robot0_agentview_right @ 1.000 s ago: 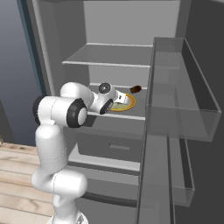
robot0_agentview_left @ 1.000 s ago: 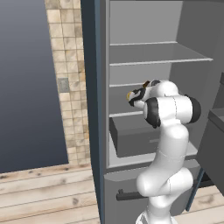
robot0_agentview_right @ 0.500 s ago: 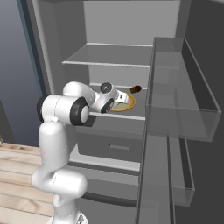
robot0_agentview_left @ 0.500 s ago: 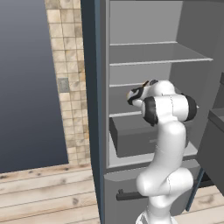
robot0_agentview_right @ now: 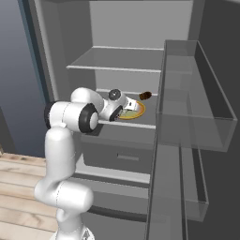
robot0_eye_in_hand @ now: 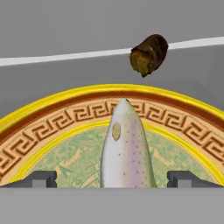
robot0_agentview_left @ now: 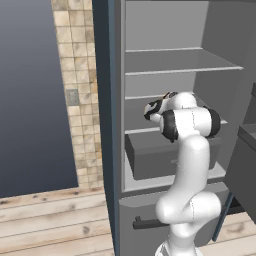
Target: Retrieve the fish from the fridge and place it on the saucepan with marinade on the stove.
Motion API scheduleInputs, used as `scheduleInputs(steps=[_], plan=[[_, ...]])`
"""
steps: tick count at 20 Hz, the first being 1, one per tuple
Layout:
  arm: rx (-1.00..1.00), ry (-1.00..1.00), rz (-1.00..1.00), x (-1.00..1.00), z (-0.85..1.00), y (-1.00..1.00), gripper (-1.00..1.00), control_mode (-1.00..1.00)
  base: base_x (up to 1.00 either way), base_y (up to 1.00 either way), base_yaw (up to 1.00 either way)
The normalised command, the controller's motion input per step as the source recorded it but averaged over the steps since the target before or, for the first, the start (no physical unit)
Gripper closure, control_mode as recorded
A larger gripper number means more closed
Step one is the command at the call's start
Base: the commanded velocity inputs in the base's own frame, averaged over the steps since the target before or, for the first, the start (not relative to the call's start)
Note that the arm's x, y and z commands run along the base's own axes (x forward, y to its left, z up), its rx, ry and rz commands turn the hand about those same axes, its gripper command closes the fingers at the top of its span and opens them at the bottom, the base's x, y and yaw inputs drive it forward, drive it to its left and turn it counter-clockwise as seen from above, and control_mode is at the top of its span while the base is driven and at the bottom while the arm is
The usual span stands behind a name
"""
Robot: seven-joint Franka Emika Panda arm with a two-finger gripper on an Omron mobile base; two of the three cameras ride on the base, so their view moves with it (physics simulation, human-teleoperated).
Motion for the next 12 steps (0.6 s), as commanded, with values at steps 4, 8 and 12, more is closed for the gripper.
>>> scheduleInputs(steps=[4,8,12], plan=[[0.00,0.00,0.00,0.14,-0.19,0.00,1.00,-1.00,0.00,0.00,0.00],[0.00,0.00,0.00,0.07,-0.23,-0.01,1.00,-1.00,0.00,0.00,0.00],[0.00,0.00,0.00,0.01,-0.24,-0.04,1.00,-1.00,0.00,0.00,0.00]])
